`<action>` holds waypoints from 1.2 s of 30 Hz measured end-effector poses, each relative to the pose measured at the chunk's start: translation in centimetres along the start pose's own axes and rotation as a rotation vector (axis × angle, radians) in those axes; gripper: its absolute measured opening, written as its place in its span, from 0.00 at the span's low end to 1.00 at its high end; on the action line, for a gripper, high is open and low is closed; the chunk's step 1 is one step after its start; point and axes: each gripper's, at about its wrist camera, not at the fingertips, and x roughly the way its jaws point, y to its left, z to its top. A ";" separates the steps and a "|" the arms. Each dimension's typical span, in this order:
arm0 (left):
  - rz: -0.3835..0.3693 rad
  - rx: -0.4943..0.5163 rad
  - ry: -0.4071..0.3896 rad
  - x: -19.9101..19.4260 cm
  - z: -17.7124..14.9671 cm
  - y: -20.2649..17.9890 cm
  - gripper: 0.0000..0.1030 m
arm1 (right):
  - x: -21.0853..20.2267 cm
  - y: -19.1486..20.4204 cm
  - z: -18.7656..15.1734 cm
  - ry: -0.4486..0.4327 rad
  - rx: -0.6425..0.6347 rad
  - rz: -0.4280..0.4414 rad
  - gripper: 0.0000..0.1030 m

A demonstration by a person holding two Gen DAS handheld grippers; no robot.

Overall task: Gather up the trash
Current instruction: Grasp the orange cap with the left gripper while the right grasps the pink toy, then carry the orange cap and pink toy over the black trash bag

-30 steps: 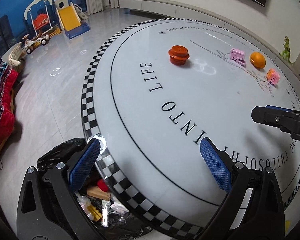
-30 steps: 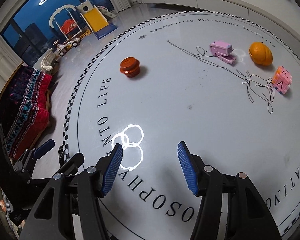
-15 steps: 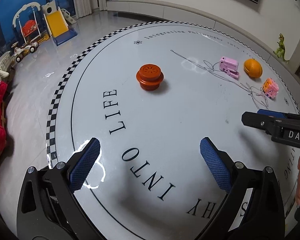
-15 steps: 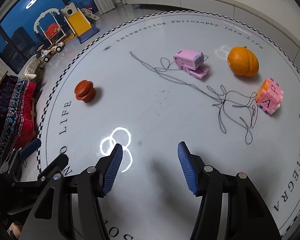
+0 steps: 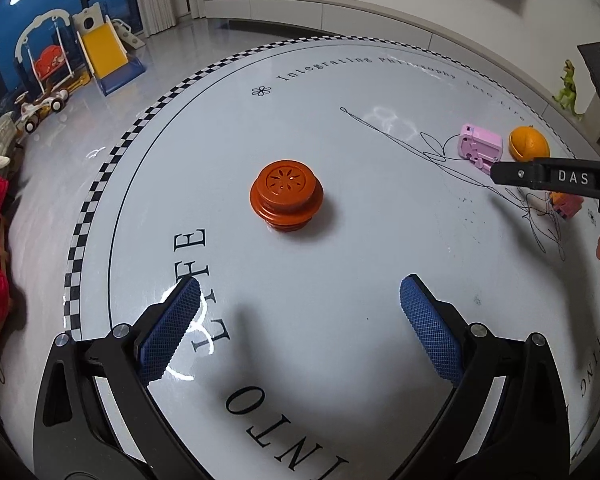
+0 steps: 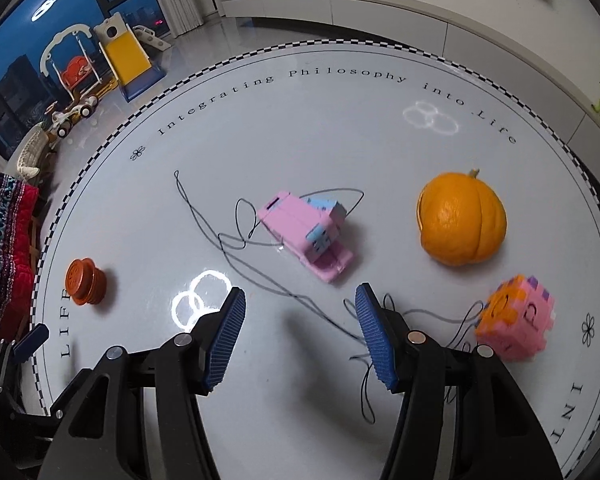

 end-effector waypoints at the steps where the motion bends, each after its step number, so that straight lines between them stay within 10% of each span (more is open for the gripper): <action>1: -0.005 -0.003 0.000 0.2 0.2 0.1 0.94 | 0.3 0.1 0.5 -0.002 -0.012 -0.011 0.57; 24: 0.043 -0.039 -0.042 3.7 3.0 0.4 0.93 | 2.9 0.0 3.2 -0.053 -0.120 -0.041 0.38; 29: 0.029 -0.086 -0.052 4.0 3.1 1.2 0.52 | 2.6 -0.6 2.6 -0.036 -0.091 -0.012 0.38; 36: -0.012 -0.094 -0.061 3.4 2.7 1.5 0.44 | 2.1 -1.1 1.9 -0.034 -0.060 -0.005 0.37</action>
